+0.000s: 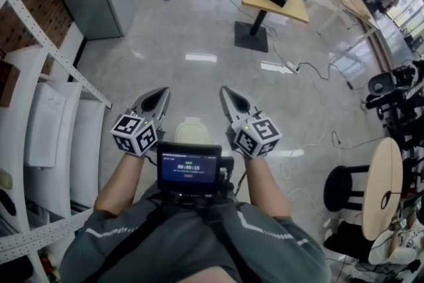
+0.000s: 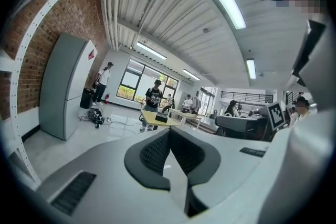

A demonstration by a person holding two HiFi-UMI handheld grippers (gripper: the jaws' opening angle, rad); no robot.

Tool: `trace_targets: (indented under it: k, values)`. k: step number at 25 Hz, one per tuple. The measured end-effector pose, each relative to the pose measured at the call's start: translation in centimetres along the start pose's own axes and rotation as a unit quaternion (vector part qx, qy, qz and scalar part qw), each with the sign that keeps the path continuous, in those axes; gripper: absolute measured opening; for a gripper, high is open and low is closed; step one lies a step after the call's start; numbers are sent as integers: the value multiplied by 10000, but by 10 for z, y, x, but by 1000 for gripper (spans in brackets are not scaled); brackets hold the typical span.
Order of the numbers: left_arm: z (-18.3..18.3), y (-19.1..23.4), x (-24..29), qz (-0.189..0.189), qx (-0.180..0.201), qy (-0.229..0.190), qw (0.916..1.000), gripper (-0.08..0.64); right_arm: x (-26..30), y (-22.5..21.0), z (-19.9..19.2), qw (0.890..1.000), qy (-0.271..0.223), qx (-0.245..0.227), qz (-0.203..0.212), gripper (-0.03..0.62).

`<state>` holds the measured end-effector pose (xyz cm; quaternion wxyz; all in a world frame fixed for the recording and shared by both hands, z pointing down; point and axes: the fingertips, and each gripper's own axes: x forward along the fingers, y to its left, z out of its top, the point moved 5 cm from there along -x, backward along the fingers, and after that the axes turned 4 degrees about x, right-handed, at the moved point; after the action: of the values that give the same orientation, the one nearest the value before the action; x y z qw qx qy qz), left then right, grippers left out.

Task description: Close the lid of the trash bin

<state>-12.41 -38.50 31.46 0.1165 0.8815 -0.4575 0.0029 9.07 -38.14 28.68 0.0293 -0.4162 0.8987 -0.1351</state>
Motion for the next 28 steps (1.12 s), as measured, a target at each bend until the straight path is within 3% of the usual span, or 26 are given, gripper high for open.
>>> trace_targets:
  k: [12,28]
  values:
    - [18,-6,0,33,183,-219,9996,2,-2,4,14,9995,-25,-329,24,5]
    - [11,-8,-9,58,142,-149,9998,2,-5,9,11,9995,-117,-297,35,5]
